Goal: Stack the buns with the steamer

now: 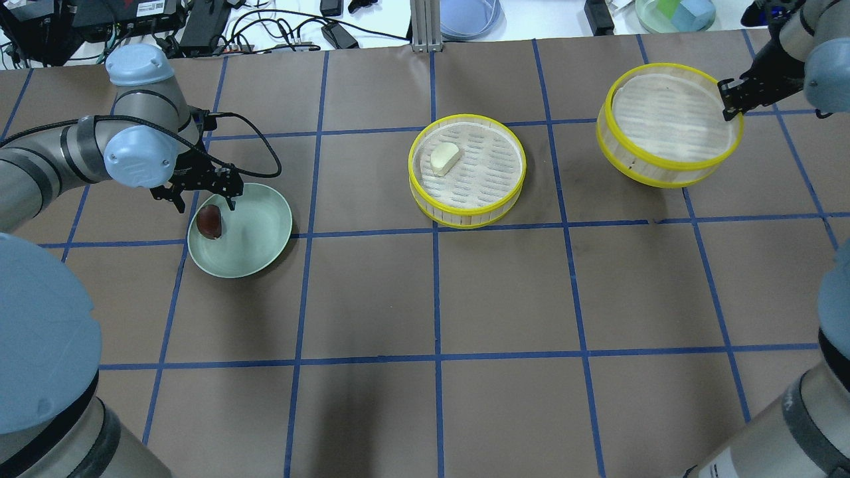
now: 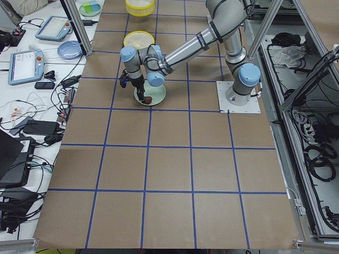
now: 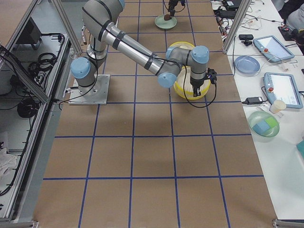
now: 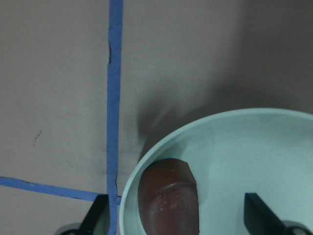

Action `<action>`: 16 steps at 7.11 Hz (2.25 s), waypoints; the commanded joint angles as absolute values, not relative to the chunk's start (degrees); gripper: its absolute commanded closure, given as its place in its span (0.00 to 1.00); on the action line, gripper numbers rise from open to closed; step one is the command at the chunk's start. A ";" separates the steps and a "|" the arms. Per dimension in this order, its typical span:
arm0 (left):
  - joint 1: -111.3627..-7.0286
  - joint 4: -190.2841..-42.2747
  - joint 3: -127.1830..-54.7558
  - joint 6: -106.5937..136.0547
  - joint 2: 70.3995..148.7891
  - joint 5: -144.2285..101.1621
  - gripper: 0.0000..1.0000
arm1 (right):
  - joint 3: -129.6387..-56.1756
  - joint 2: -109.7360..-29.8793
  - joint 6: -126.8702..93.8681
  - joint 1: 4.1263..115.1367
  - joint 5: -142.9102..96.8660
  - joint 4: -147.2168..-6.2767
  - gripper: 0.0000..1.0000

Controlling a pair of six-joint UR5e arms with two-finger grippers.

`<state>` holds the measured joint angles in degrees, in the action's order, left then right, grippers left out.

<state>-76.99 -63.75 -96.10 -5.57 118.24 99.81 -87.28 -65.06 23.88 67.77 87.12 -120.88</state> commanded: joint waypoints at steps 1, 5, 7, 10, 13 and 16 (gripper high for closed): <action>-76.99 -65.21 -96.15 -2.75 118.65 99.58 0.39 | -88.77 -65.92 14.72 76.76 87.71 -121.98 1.00; -76.99 -65.13 -96.15 -2.73 119.36 99.49 1.00 | -88.86 -65.30 -0.68 86.64 88.32 -124.19 1.00; -76.99 -64.25 -94.93 -2.81 117.09 99.41 1.00 | -88.86 -65.13 -3.77 89.47 89.47 -124.54 1.00; -77.78 -70.56 -87.73 -2.99 111.56 98.86 1.00 | -89.12 -64.60 -8.60 94.12 93.50 -126.37 1.00; -77.70 -71.45 -88.59 -3.77 107.23 98.78 1.00 | -90.35 -64.16 -13.97 94.66 93.43 -126.39 1.00; -77.87 -71.46 -89.74 -3.78 106.88 98.70 1.00 | -90.35 -64.16 -15.90 95.89 93.08 -126.30 1.00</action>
<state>-77.79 -71.56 -89.48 -3.75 106.99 98.80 -90.33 -64.16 -15.14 95.57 93.27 -126.37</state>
